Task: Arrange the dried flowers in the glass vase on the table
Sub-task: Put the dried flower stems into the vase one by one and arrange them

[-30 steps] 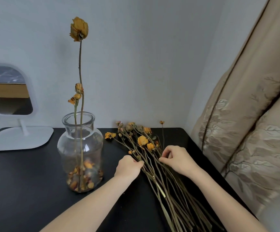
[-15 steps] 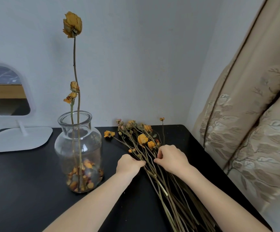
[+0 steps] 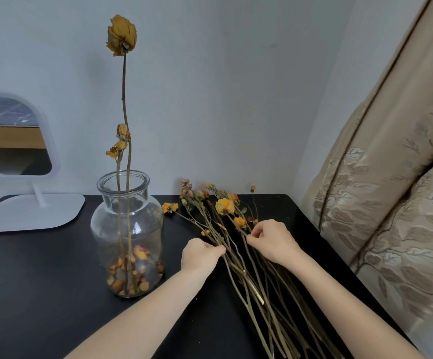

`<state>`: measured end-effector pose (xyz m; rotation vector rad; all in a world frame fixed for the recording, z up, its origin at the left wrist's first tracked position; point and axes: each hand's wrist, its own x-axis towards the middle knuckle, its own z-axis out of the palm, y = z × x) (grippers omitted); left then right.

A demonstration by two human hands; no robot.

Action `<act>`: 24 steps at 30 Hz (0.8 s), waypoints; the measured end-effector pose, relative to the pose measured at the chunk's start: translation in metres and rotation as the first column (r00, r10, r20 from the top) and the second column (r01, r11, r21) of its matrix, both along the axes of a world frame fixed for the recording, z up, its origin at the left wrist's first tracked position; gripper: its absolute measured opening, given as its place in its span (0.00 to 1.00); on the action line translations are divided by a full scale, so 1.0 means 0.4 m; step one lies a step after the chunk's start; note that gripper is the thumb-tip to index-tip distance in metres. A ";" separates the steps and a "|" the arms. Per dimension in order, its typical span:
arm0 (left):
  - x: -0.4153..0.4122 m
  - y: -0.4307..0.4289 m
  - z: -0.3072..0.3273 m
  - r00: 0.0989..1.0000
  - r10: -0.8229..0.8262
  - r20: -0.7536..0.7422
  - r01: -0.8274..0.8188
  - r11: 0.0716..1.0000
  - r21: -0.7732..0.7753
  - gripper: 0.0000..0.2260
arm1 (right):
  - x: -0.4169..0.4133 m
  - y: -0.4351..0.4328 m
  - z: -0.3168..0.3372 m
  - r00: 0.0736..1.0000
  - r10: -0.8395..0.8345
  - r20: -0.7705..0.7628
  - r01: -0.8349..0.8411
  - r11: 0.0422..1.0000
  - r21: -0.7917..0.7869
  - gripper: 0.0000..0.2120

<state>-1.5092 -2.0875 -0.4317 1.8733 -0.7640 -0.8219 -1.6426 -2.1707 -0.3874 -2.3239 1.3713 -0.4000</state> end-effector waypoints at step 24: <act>-0.036 -0.047 0.052 0.937 -0.028 0.347 0.081 0.987 -0.141 0.08 | -0.065 -0.027 0.086 0.908 -0.021 0.419 -0.042 0.989 0.141 0.06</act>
